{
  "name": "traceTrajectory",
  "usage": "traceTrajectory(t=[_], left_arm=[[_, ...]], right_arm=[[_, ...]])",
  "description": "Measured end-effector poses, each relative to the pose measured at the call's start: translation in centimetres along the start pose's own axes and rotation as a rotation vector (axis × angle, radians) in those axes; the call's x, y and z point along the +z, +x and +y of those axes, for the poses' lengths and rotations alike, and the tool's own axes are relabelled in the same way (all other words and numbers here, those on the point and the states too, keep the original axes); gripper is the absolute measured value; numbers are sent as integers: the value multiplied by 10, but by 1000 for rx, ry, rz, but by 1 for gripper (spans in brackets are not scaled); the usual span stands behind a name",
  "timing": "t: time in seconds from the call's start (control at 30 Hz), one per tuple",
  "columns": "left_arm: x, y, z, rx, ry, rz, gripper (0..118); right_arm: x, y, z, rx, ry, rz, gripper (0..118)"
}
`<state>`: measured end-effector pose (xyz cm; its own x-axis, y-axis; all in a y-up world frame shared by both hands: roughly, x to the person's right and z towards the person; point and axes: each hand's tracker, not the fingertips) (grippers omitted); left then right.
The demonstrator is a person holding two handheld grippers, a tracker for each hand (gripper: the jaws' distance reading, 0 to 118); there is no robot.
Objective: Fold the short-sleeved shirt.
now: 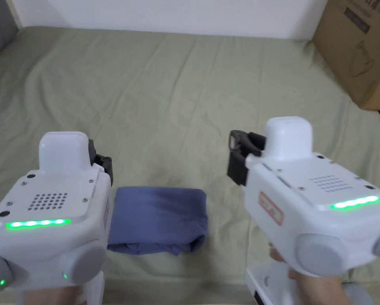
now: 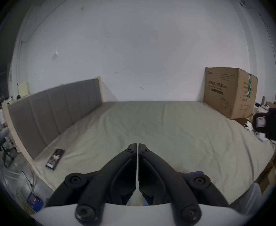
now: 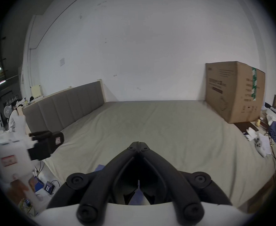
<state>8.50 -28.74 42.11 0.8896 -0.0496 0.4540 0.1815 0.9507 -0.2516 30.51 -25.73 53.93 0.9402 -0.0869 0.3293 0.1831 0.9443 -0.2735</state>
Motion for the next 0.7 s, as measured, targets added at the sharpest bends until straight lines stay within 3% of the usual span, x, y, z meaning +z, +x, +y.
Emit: traceTrajectory(t=[0.17,0.43,0.53,0.57,0.6,0.63,0.7], left_arm=[[11,-21,-6,36,-2,15,2],[6,-51,-11,112,-33,47,2],[-6,-61,-9,137,-83,26,7],[-12,-64,-8,151,-113,4,13],[-17,-68,-7,177,-141,-25,28],[-25,-74,-4,210,-171,-71,61],[-44,-88,1,289,-243,-190,101]], right_arm=[[-65,-39,-52,26,-128,55,0],[-148,-54,-166,52,-528,-36,0],[-139,-59,-170,83,-438,-69,0],[-141,-63,-168,99,-460,-70,0],[-142,-64,-167,119,-460,-73,0],[-140,-63,-167,116,-462,-69,0],[-140,-58,-165,67,-465,-61,0]])
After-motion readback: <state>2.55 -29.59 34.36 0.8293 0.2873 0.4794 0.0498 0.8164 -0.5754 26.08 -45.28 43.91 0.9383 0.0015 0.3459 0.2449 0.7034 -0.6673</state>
